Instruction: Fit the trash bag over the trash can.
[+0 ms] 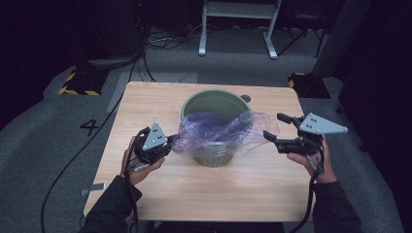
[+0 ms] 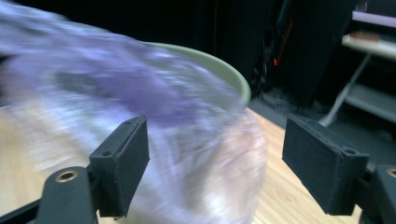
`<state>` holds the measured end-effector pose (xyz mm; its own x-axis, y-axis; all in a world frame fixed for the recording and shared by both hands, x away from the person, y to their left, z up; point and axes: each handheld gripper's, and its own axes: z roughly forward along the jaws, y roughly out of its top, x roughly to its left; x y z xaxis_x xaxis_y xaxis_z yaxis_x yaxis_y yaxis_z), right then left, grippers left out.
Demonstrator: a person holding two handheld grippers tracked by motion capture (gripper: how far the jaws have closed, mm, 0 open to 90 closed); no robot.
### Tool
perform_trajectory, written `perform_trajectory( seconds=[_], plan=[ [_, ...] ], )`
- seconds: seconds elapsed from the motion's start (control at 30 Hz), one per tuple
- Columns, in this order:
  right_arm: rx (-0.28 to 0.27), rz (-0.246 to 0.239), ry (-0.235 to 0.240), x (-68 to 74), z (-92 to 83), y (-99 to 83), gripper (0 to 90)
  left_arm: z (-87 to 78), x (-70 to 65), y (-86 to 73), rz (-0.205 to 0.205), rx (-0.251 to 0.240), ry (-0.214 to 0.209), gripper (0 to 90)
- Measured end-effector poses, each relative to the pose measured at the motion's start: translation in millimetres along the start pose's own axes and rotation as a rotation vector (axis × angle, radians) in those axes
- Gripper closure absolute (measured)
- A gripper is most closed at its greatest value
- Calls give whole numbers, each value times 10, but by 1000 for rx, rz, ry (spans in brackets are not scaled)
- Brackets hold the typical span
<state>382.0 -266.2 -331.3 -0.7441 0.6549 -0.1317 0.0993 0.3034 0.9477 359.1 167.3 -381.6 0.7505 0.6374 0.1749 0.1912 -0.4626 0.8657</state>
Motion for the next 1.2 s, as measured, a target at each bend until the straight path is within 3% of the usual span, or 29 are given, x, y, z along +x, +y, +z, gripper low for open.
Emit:
perform_trajectory(
  seconds=[0.07, 0.17, 0.27, 0.3, 0.33, 0.4, 0.47, 0.63, 0.87, 1.1, 1.17, 1.2],
  plan=[
    [27, 37, 2, -97, 107, 7, 230, 12, -3, 2, 1, 0, -6, 838],
    [89, 115, 50, -245, 322, -22, 240, 10, 6, -1, -14, -13, -6, 753],
    [119, 115, 76, -266, 450, -49, 460, -26, 21, -1, -44, -32, -9, 557],
    [119, 115, 76, -266, 450, -49, 460, -26, 21, -1, -44, -32, -9, 486],
    [123, 105, 85, -257, 511, -56, 627, -61, 21, -2, -66, -50, -12, 374],
    [116, 97, 87, -254, 534, -51, 726, -85, 12, 0, -87, -50, -11, 230],
    [109, 88, 79, -248, 557, -47, 803, -119, -15, -8, -78, -56, -30, 162],
    [67, 65, 50, -225, 563, -25, 891, -242, -78, -33, -54, -82, -39, 154],
    [54, 40, -8, -213, 533, -15, 900, -452, -195, 7, -58, -150, -35, 158],
    [72, 18, -19, -140, 553, 25, 900, -449, -557, 335, 59, -192, -90, 159],
    [70, 15, -21, -129, 561, 41, 898, -407, -581, 438, 74, -182, -75, 162],
    [71, 14, -21, -127, 563, 48, 897, -379, -580, 490, 101, -173, -59, 163]
  ],
)
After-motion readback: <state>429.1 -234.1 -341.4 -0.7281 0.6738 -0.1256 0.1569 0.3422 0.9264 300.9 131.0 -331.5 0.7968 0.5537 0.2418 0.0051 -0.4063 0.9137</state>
